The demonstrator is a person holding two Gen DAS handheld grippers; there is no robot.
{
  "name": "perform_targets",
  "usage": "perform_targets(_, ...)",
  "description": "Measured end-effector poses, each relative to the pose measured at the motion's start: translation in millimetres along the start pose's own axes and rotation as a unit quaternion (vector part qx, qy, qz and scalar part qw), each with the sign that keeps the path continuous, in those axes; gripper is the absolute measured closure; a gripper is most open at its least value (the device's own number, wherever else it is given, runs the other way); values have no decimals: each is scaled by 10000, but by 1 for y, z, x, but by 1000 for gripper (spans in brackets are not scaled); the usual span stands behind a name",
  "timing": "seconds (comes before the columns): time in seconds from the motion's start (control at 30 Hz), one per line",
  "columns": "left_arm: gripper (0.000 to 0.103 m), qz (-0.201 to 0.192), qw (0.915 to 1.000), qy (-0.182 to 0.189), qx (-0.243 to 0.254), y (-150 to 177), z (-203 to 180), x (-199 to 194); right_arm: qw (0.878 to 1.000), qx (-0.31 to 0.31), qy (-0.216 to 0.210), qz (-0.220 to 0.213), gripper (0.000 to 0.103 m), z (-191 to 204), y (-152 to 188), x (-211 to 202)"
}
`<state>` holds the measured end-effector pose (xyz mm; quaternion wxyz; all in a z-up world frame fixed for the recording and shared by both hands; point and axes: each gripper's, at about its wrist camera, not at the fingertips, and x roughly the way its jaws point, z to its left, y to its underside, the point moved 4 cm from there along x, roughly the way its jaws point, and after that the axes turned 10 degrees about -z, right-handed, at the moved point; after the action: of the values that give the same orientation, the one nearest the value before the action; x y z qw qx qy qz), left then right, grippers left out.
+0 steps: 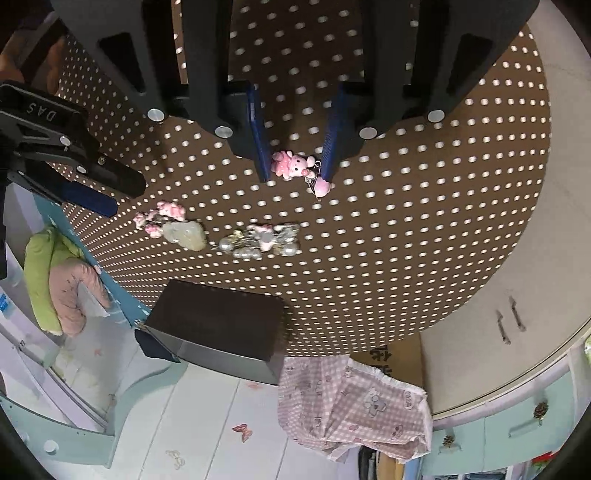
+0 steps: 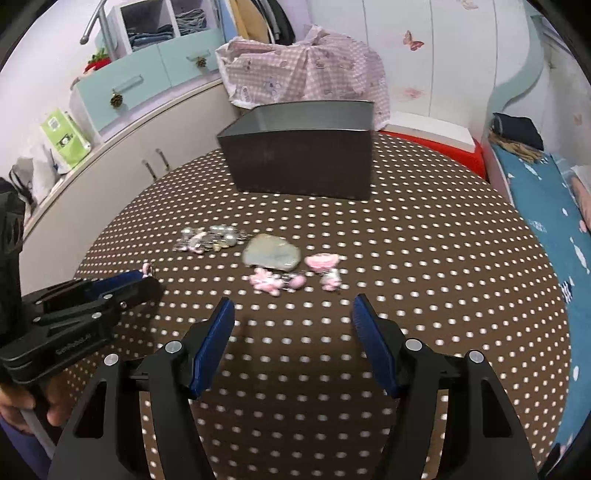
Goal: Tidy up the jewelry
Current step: 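Move both grippers toward the pink bunny charms, then grasp a pink bunny charm with the left gripper while the right grasps another pink charm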
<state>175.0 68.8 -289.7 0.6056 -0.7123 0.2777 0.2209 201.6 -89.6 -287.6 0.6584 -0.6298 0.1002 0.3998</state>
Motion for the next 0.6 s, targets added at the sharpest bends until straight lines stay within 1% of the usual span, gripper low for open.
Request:
perform_targets(0.03, 76, 3, 10000, 37, -27, 0, 2, -1, 10000, -16, -54, 26, 46, 5, 0, 3)
perform_targets(0.17, 76, 0, 9999, 114, -89, 1, 6, -3, 9997, 13, -212, 134, 56, 14, 2, 12)
perform_targets(0.27, 75, -15, 9999, 149, -64, 1, 6, -4, 9997, 13, -190, 182, 57, 17, 3, 18)
perform_targets(0.43, 65, -58, 9997, 228, -96, -1, 4, -1, 9999, 35, -53, 136, 58, 15, -3, 29)
perform_targets(0.57, 64, -96, 9998, 159, 28, -3, 0, 2, 9998, -111, 59, 136, 59, 17, -9, 37)
perform_targets(0.6, 64, -98, 9998, 156, 45, -4, -1, 3, 9997, -169, 105, 129, 61, 17, -10, 38)
